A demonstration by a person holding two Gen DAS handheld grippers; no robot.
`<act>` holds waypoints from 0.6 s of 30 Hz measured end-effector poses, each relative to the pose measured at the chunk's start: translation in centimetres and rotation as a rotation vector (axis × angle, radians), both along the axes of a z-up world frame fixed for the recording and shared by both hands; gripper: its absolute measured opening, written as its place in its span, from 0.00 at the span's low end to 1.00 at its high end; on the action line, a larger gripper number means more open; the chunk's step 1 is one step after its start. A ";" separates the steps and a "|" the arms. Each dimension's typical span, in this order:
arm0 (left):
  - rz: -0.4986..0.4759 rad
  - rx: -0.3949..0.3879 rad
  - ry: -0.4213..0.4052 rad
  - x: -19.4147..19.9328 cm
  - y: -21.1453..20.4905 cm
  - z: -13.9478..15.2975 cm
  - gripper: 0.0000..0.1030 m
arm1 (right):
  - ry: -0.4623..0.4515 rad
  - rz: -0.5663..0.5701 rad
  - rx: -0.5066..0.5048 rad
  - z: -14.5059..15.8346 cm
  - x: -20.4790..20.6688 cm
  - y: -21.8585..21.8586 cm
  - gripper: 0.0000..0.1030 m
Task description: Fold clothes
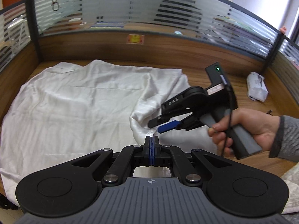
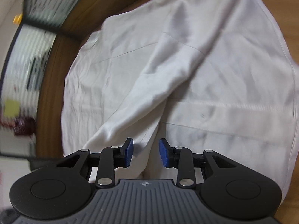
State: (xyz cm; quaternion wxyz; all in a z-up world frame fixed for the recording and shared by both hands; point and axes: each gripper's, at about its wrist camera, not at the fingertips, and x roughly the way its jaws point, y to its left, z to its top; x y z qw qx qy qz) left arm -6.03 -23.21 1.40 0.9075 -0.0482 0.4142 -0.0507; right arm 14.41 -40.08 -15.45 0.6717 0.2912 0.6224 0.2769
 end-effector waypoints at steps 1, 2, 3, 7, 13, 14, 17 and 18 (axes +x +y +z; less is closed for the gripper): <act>-0.007 0.001 0.000 0.0 -0.4 0.1 0.01 | 0.049 -0.053 0.041 -0.9 0.0 -1.0 0.29; -0.011 0.003 0.000 0.0 -0.9 0.2 0.01 | 0.073 -0.080 0.061 -1.3 0.0 -1.5 0.27; -0.012 0.005 0.000 0.0 -1.2 0.3 0.01 | 0.111 -0.125 0.093 -2.0 0.0 -2.2 0.26; -0.007 0.014 -0.001 -0.1 -2.2 0.7 0.01 | 0.202 -0.220 0.191 -4.2 -0.1 -3.6 0.24; 0.020 0.025 0.006 -0.5 -3.1 1.4 0.01 | 0.283 -0.288 0.320 -6.3 0.1 -3.9 0.11; 0.026 0.026 0.009 -0.6 -3.3 1.4 0.01 | 0.290 -0.299 0.342 -6.6 0.1 -3.9 0.05; 0.033 0.026 0.023 -0.8 -3.8 1.4 0.01 | 0.262 -0.310 0.359 -6.2 0.6 -4.5 0.01; 0.028 0.022 0.030 -0.9 -4.1 1.3 0.01 | 0.238 -0.308 0.357 -5.8 0.8 -4.9 0.01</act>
